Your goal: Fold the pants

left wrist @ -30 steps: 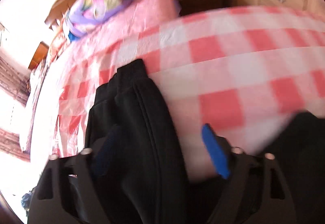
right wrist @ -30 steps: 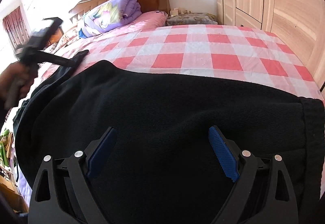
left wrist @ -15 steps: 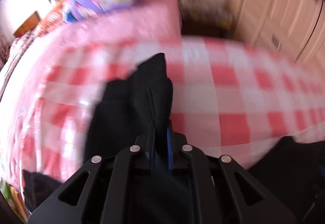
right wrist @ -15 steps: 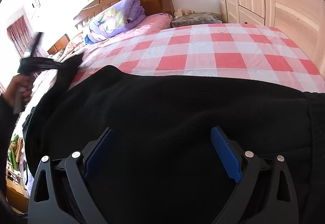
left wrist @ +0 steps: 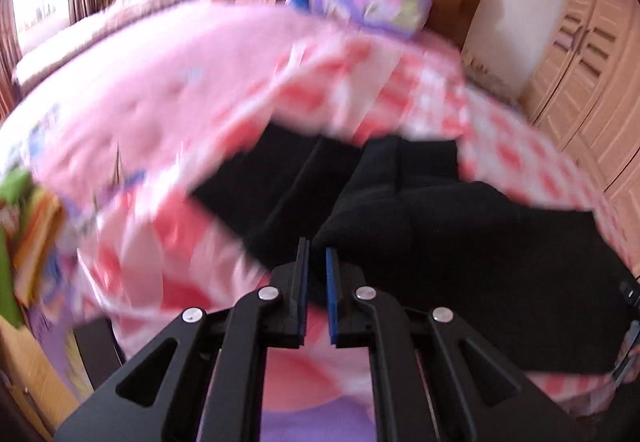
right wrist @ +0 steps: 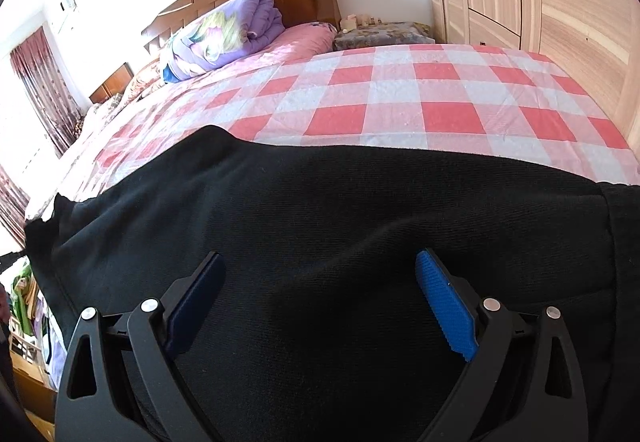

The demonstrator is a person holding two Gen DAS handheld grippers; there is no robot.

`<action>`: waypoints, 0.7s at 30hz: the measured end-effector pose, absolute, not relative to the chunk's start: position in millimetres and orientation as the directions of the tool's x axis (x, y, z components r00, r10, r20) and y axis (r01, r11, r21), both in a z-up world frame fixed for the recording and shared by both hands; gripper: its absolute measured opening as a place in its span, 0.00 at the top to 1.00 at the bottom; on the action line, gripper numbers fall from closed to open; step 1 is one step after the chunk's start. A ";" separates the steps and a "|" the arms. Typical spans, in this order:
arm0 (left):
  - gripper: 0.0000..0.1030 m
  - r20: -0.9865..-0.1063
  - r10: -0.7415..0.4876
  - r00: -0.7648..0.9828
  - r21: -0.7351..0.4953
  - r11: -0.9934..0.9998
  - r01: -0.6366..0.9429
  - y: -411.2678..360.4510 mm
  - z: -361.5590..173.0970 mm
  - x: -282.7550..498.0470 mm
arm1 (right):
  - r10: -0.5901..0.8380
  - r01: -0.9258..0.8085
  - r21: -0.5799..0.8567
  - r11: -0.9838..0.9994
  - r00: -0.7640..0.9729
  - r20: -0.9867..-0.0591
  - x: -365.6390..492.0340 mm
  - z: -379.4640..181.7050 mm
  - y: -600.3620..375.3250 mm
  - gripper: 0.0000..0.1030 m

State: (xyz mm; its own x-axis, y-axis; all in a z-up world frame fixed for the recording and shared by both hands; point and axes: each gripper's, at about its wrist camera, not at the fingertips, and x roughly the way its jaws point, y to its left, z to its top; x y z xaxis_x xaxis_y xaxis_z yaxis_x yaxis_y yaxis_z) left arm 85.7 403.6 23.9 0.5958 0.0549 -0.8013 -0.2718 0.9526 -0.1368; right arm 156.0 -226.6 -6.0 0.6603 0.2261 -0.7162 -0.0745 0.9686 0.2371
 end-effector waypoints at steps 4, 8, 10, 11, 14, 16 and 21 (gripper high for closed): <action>0.22 -0.818 0.201 0.539 0.025 0.948 -0.316 405.6 -6.1 84.9 | 0.225 -0.074 0.236 0.969 0.660 -0.717 156.1 -6.7 -226.6 0.10; 0.10 -0.791 0.244 0.561 0.040 0.936 -0.351 404.1 0.1 70.7 | 0.225 -0.073 0.238 0.969 0.660 -0.716 155.9 -6.7 -226.7 0.10; 0.10 -0.758 0.259 0.598 0.067 0.944 -0.324 389.4 16.2 57.3 | 0.226 -0.073 0.238 0.968 0.661 -0.716 155.8 -6.6 -227.1 0.10; 0.10 -0.746 0.247 0.619 0.067 0.952 -0.298 385.4 20.8 54.5 | 0.226 -0.074 0.238 0.968 0.661 -0.716 155.9 -6.6 -227.1 0.10; 0.10 -0.679 0.233 0.696 0.170 0.973 -0.159 340.3 44.6 49.3 | 0.227 -0.074 0.239 0.968 0.661 -0.715 156.0 -6.7 -227.3 0.10; 0.10 -0.661 0.278 0.696 0.338 0.940 -0.055 299.8 41.6 63.2 | 0.229 -0.074 0.242 0.967 0.662 -0.714 155.8 -6.5 -227.7 0.10; 0.36 -0.661 0.396 0.638 0.549 0.834 0.051 263.6 3.3 109.5 | 0.246 -0.076 0.265 0.961 0.666 -0.704 155.1 -6.2 -231.4 0.10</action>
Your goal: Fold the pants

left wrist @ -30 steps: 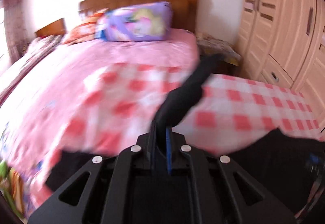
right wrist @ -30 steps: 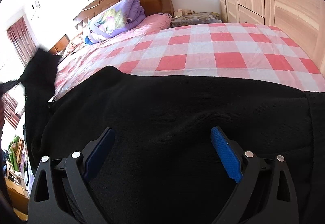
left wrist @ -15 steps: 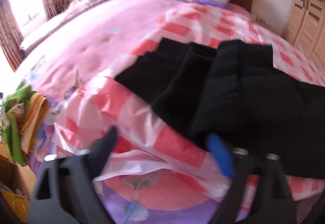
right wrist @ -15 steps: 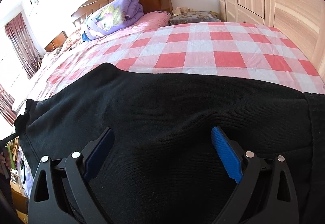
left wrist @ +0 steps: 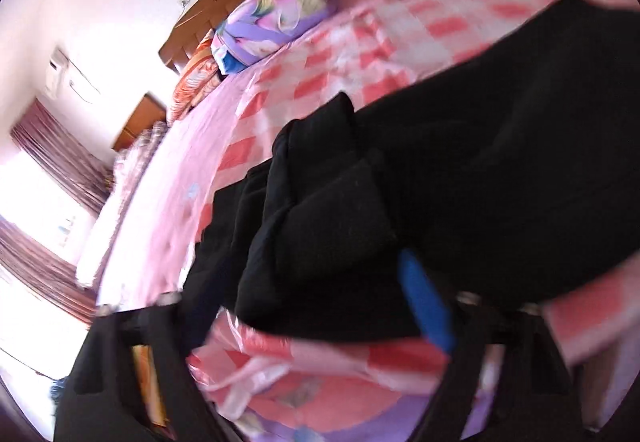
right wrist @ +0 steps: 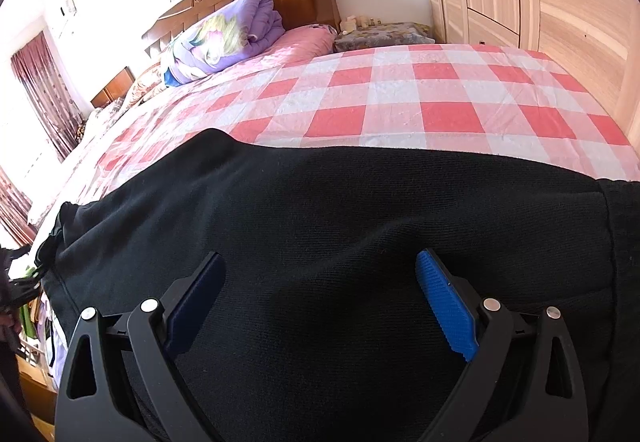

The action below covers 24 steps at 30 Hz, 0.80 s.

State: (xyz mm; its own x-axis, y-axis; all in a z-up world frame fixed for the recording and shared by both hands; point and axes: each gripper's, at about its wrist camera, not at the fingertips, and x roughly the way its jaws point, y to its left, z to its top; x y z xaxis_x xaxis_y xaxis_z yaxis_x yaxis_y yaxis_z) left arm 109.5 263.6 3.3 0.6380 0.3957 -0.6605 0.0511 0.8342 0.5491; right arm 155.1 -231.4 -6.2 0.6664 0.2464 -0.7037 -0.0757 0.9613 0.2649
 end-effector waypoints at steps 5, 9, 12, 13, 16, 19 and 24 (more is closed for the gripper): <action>0.90 -0.746 0.198 0.635 0.250 0.968 -0.008 309.9 20.5 139.1 | 0.250 -0.076 0.269 0.960 0.666 -0.703 154.7 -5.8 -231.7 0.10; 0.93 -0.687 0.057 0.724 -0.113 0.976 -0.185 387.5 45.7 118.8 | 0.253 -0.076 0.274 0.959 0.668 -0.700 154.1 -6.3 -232.5 0.10; 0.94 -0.665 -0.018 0.747 -0.349 0.892 -0.288 449.0 37.2 102.5 | 0.250 -0.077 0.269 0.960 0.667 -0.702 154.1 -6.4 -233.0 0.10; 0.93 -0.678 -0.046 0.734 -0.384 0.873 -0.300 461.7 29.5 100.8 | 0.250 -0.076 0.270 0.960 0.667 -0.702 154.1 -6.4 -232.8 0.10; 0.72 -0.711 -0.064 0.700 -0.418 0.839 -0.348 488.4 5.6 101.2 | 0.247 -0.075 0.266 0.961 0.667 -0.703 154.0 -6.5 -232.3 0.10; 0.36 -0.700 -0.002 0.714 -0.416 0.814 -0.406 505.2 1.4 89.6 | 0.239 -0.074 0.257 0.964 0.665 -0.708 154.4 -6.8 -230.7 0.10; 0.36 -0.621 0.242 0.745 -0.165 0.889 -0.426 457.5 41.4 82.6 | 0.227 -0.071 0.241 0.968 0.660 -0.716 155.7 -7.2 -227.9 0.10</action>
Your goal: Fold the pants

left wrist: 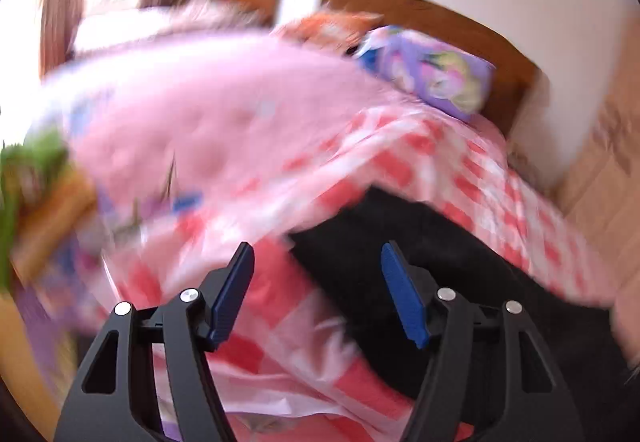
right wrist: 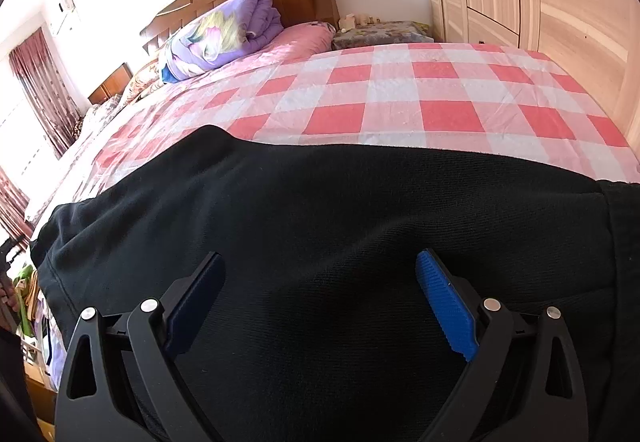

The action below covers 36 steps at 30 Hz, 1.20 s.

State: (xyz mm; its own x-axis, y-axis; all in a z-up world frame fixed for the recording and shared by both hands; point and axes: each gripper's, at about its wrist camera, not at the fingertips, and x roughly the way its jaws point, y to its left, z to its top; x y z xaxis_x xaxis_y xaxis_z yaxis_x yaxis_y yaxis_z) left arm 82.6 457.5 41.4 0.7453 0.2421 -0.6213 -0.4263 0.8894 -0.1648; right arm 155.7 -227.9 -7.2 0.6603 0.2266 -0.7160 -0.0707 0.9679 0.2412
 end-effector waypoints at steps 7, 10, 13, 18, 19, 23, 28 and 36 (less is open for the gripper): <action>0.36 -0.687 -0.009 0.727 0.128 0.983 0.133 286.4 57.7 173.8 | 0.232 -0.072 0.247 0.966 0.663 -0.712 155.9 -7.3 -228.6 0.10; 0.55 -0.755 -0.102 0.648 0.149 0.935 0.322 238.7 42.4 212.8 | 0.234 -0.073 0.249 0.966 0.663 -0.711 156.3 -7.1 -229.2 0.10; 0.67 -0.821 -0.150 0.551 0.159 0.867 0.473 208.7 26.9 239.2 | 0.241 -0.075 0.258 0.963 0.667 -0.705 155.2 -6.6 -231.0 0.10; 0.67 -0.883 -0.174 0.435 0.143 0.784 0.604 194.6 1.7 251.5 | 0.254 -0.079 0.274 0.959 0.672 -0.696 153.8 -6.2 -232.4 0.10; 0.67 -0.887 -0.186 0.423 0.130 0.778 0.615 193.8 -0.1 251.3 | 0.254 -0.079 0.274 0.958 0.672 -0.695 153.4 -6.0 -232.3 0.10; 0.62 -0.894 -0.181 0.410 0.143 0.752 0.644 189.0 -13.6 251.9 | 0.255 -0.080 0.275 0.958 0.673 -0.695 153.2 -5.7 -232.2 0.10; 0.47 -0.873 -0.197 0.447 0.135 0.783 0.608 195.9 -13.4 258.4 | 0.255 -0.080 0.275 0.958 0.672 -0.695 153.4 -5.9 -232.1 0.10; 0.88 -0.848 -0.202 0.489 0.170 0.771 0.613 193.3 0.5 244.4 | 0.255 -0.080 0.274 0.958 0.672 -0.695 153.0 -5.5 -231.9 0.10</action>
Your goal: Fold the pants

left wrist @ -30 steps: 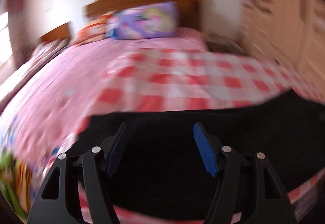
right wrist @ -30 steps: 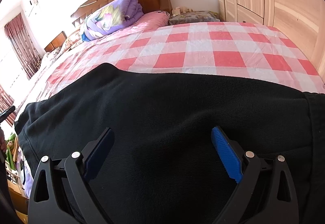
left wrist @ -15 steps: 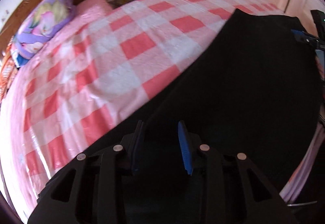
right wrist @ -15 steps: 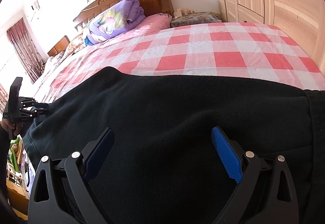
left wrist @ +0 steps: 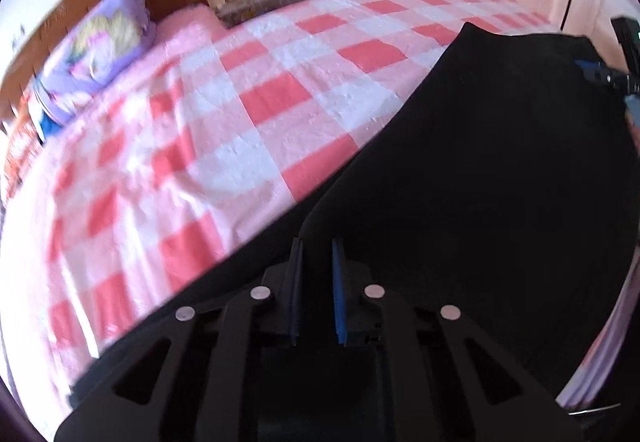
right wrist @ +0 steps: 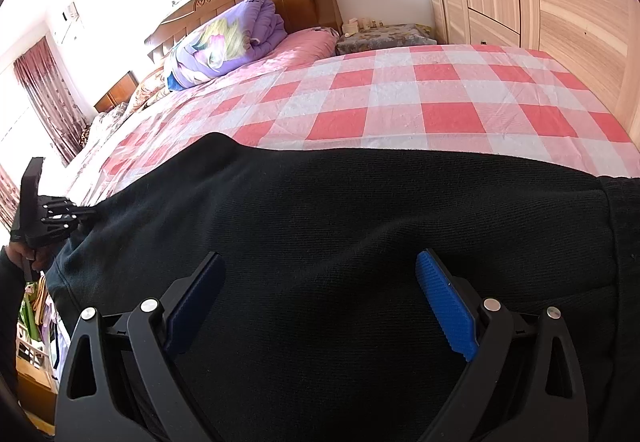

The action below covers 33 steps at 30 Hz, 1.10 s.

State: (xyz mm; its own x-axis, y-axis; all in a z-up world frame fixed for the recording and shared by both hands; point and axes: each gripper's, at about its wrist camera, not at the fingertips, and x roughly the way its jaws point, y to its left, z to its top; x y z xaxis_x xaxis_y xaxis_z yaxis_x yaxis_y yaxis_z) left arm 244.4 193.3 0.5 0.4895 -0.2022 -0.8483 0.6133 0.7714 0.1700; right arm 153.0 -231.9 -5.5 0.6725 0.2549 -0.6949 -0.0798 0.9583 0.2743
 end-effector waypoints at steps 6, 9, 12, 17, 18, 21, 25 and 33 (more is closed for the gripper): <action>0.95 -0.803 -0.180 0.568 0.240 0.774 0.585 193.8 27.6 245.7 | 0.256 -0.080 0.276 0.958 0.673 -0.694 153.3 -5.5 -232.3 0.10; 0.89 -0.811 -0.017 0.584 0.379 0.746 0.548 185.0 -3.2 254.8 | 0.256 -0.080 0.276 0.958 0.674 -0.693 153.4 -5.3 -232.3 0.10; 0.72 -0.778 0.007 0.628 0.391 0.787 0.476 195.5 -6.4 255.2 | 0.259 -0.081 0.280 0.957 0.674 -0.691 153.1 -4.8 -232.0 0.10; 0.23 -0.677 -0.053 0.734 0.204 0.945 0.256 254.2 35.0 229.6 | 0.264 -0.082 0.287 0.955 0.678 -0.686 152.1 -4.0 -232.1 0.10; 0.23 -0.674 -0.080 0.735 0.141 0.962 0.234 268.1 40.3 219.9 | 0.265 -0.082 0.288 0.954 0.678 -0.686 152.3 -4.1 -232.3 0.10; 0.23 -0.696 -0.123 0.707 0.068 0.969 0.236 287.9 39.3 195.4 | 0.264 -0.082 0.286 0.955 0.677 -0.687 152.3 -4.2 -232.5 0.10; 0.23 -0.768 -0.053 0.639 0.141 0.958 0.249 284.8 14.6 186.0 | 0.260 -0.081 0.281 0.956 0.675 -0.690 153.0 -4.8 -232.8 0.10; 0.10 -0.820 -0.025 0.571 0.040 0.994 0.102 299.6 -19.3 225.6 | 0.254 -0.079 0.274 0.958 0.672 -0.695 153.4 -5.2 -231.6 0.09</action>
State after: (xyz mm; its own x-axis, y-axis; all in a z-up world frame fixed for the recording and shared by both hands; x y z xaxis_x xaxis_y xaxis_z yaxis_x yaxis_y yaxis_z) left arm 225.6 299.6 -19.3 0.5711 -0.0255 -0.8205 0.1019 0.9940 0.0401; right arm 153.4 -231.6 -5.2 0.6723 0.2543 -0.6953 -0.0789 0.9584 0.2742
